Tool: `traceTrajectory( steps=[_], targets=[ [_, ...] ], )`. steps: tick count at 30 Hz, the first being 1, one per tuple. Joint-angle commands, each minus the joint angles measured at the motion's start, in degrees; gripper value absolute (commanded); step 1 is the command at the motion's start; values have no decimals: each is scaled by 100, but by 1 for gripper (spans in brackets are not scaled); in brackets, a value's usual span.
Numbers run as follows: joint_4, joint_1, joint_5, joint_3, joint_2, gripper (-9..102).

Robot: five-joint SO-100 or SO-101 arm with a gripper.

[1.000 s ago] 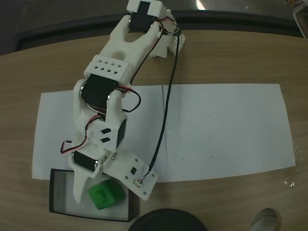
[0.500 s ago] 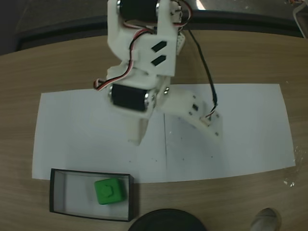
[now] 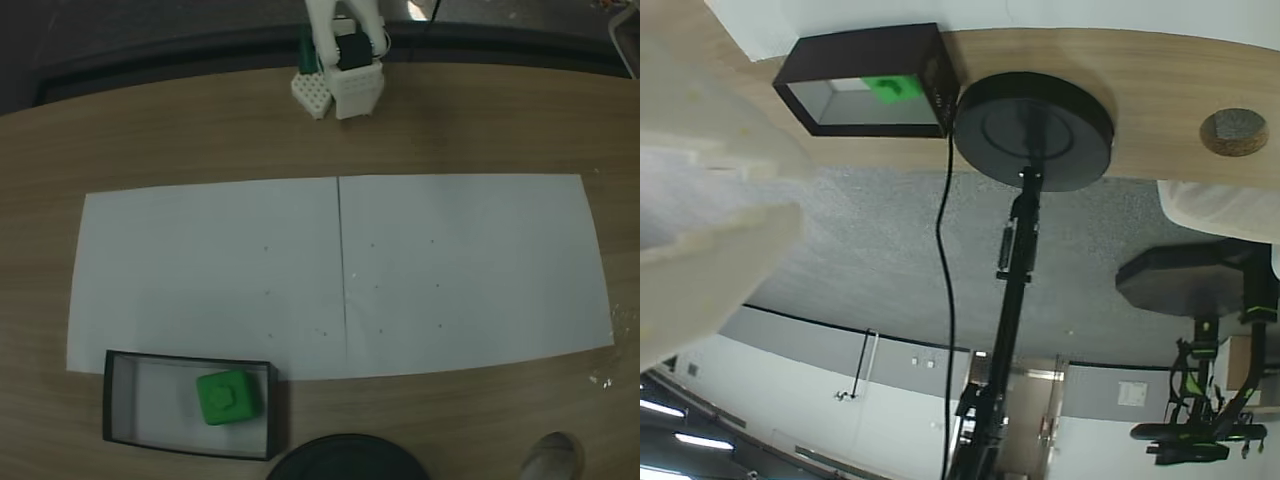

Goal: Grab a green square and put it in the box.

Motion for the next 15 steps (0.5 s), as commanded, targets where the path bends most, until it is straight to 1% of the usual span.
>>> traceTrajectory(
  steps=[1, 3, 7, 15],
  targets=[
    [-422, 211, -18, 1362, 1134, 0],
    [-668, 211, 44, 2320, 1670, 0],
    [-1450, 237, 18, 4280, 2654, 0],
    [-3577, 1072, -9, 7506, 4298, 0]
  ],
)
